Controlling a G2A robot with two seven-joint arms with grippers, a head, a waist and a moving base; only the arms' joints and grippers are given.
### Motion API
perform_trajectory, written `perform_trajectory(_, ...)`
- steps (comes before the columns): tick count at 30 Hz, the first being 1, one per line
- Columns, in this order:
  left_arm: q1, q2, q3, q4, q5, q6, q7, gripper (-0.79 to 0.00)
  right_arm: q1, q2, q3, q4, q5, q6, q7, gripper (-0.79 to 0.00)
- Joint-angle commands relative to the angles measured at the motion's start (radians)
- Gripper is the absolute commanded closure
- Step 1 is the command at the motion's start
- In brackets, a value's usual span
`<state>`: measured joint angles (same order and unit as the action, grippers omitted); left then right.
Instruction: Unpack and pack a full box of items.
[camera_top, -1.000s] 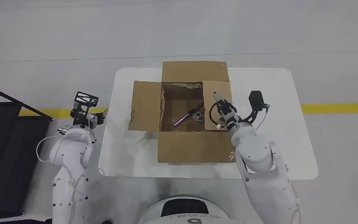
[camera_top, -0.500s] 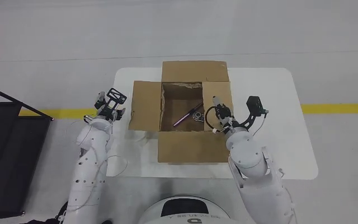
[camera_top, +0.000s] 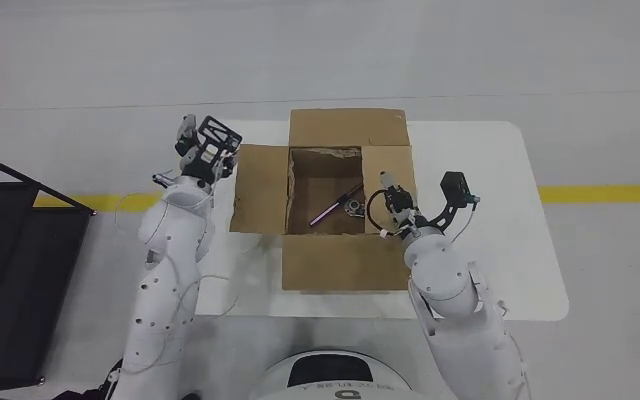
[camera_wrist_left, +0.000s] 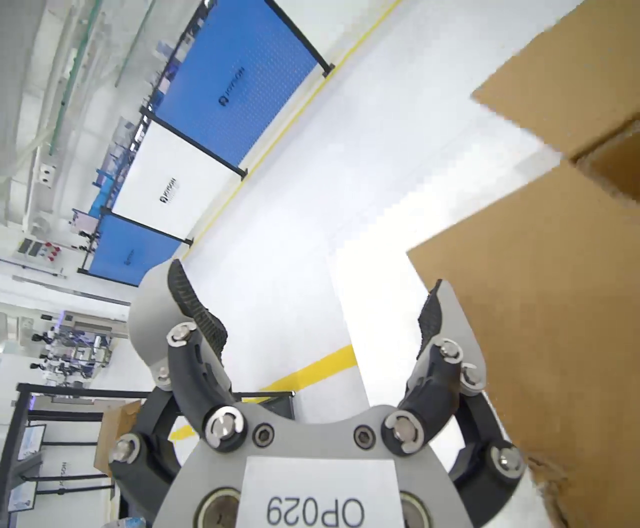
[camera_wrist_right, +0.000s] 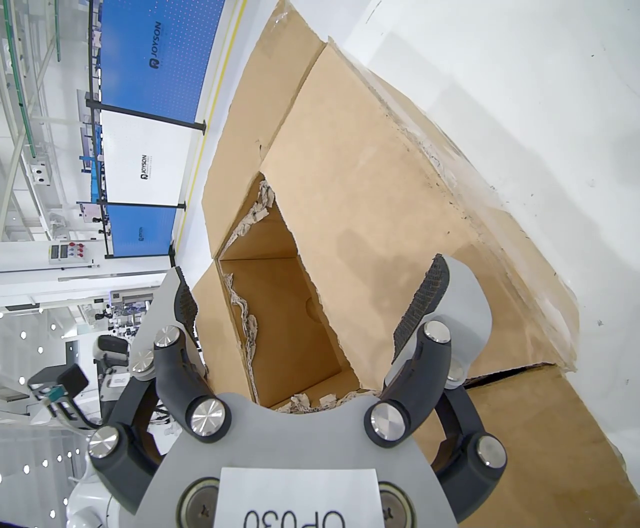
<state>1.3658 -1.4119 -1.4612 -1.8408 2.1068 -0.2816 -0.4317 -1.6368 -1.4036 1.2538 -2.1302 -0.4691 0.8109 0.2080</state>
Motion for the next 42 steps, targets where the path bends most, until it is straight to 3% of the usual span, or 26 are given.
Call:
perform_trajectory(1, -0.027, -0.002, 0.042, -0.010, 0.023, -0.013, -0.012, -0.785, 0.000, 0.000, 0.000, 0.000, 0.000, 0.000, 0.000, -0.785)
perform_trajectory(10, -0.114, -0.014, 0.208, 0.062, 0.122, -0.036, -0.060, -0.785, 0.000, 0.000, 0.000, 0.000, 0.000, 0.000, 0.000, -0.785)
perform_trajectory(16, -0.131, -0.022, 0.219, 0.028, 0.064, 0.010, -0.083, -0.785, 0.000, 0.000, 0.000, 0.000, 0.000, 0.000, 0.000, -0.785)
perform_trajectory(20, -0.106, -0.019, 0.173, -0.021, 0.018, 0.022, -0.103, -0.785, 0.000, 0.000, 0.000, 0.000, 0.000, 0.000, 0.000, -0.785)
perform_trajectory(26, -0.004, -0.007, 0.028, -0.026, -0.076, 0.053, -0.099, -0.785, 0.000, 0.000, 0.000, 0.000, 0.000, 0.000, 0.000, -0.785)
perform_trajectory(34, 0.163, 0.006, -0.188, 0.007, -0.421, 0.031, 0.079, -0.785, 0.000, 0.000, 0.000, 0.000, 0.000, 0.000, 0.000, -0.785)
perform_trajectory(38, 0.157, 0.007, -0.221, 0.104, -0.530, 0.032, 0.068, -0.785, 0.000, 0.000, 0.000, 0.000, 0.000, 0.000, 0.000, -0.785)
perform_trajectory(42, 0.112, 0.010, -0.191, 0.205, -0.520, 0.021, 0.039, -0.785, 0.000, 0.000, 0.000, 0.000, 0.000, 0.000, 0.000, -0.785)
